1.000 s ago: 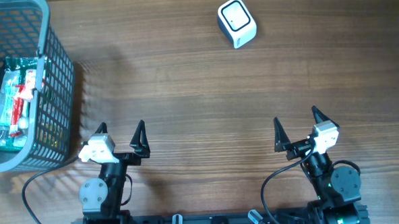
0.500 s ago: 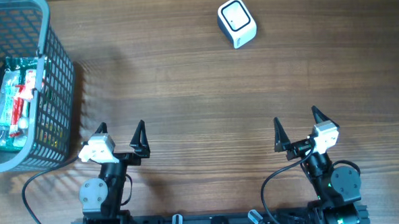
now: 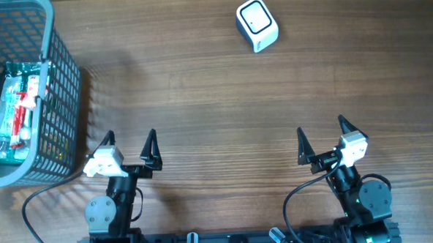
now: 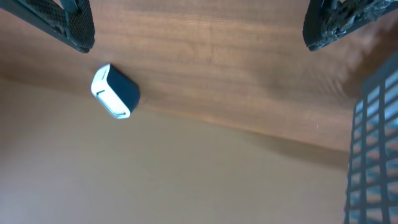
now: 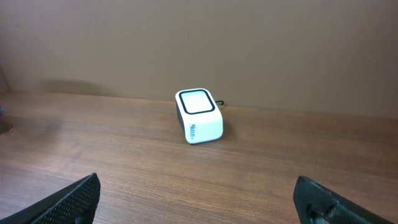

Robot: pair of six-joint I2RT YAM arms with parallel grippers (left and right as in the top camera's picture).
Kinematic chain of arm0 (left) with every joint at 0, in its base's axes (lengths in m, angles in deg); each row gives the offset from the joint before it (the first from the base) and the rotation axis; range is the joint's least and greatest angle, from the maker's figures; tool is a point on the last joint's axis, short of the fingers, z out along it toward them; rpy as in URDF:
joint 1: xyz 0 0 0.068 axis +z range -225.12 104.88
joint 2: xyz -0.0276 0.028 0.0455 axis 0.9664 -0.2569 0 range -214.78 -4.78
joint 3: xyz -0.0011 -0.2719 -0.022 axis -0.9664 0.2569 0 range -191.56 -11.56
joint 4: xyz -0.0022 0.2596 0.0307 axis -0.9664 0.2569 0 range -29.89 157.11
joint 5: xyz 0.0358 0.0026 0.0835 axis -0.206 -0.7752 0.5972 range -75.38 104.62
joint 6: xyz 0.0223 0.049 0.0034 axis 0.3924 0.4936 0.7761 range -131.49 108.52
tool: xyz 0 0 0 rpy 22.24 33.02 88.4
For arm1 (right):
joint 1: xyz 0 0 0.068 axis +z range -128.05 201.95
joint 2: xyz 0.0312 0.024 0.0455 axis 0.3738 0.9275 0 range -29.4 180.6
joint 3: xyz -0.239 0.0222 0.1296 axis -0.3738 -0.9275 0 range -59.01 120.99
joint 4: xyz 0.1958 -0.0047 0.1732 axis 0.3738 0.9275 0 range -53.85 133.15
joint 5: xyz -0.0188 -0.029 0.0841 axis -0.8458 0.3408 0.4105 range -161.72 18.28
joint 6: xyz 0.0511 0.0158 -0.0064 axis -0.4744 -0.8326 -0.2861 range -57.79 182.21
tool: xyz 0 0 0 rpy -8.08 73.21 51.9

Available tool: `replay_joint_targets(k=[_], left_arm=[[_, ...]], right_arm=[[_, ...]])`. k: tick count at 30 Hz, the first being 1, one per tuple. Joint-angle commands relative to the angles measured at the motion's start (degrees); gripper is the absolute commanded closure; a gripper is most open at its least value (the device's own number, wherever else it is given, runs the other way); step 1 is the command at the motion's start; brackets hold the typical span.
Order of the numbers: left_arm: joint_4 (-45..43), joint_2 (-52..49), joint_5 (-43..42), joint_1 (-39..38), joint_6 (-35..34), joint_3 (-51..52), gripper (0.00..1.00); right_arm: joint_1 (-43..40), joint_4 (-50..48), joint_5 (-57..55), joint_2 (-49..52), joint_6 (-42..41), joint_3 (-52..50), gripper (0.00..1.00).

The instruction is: Scan the item barcode

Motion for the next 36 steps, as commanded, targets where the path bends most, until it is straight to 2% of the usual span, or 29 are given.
replay_joint_targets(k=[1,7,15,24,30,33,36], left_arm=[[-1.57,-0.04,-0.68,-0.28,0.50,0.13,0.00],[-4.81,-0.04,-2.08,-0.28,0.50,-0.02,0.00],[-16.94,-0.04,-5.38,-0.28,0.50,-2.62,0.00],[-15.76,-0.48,-11.08,-0.28,0.50,-14.91,0.00],[-3.82,-6.51,-11.06,-0.28,0.52,-30.77,0.00],[6.16,-13.73,-11.10,-0.28,0.52,-42.27,0.00],[22.21,-26.49,-11.10,-0.28,3.45,-61.07,0.00]], right_arm=[[-0.28,-0.13,-0.76,0.13,-0.35,-0.04,0.00],[-0.28,-0.13,-0.76,0.13,-0.35,-0.04,0.00],[-0.28,-0.13,-0.76,0.13,-0.35,-0.04,0.00],[-0.28,-0.15,-0.76,0.13,-0.37,-0.04,0.00],[-0.28,-0.13,-0.76,0.13,-0.35,-0.04,0.01],[-0.28,-0.15,-0.76,0.13,-0.35,-0.04,0.00],[-0.28,-0.13,-0.76,0.13,-0.33,-0.04,0.00]])
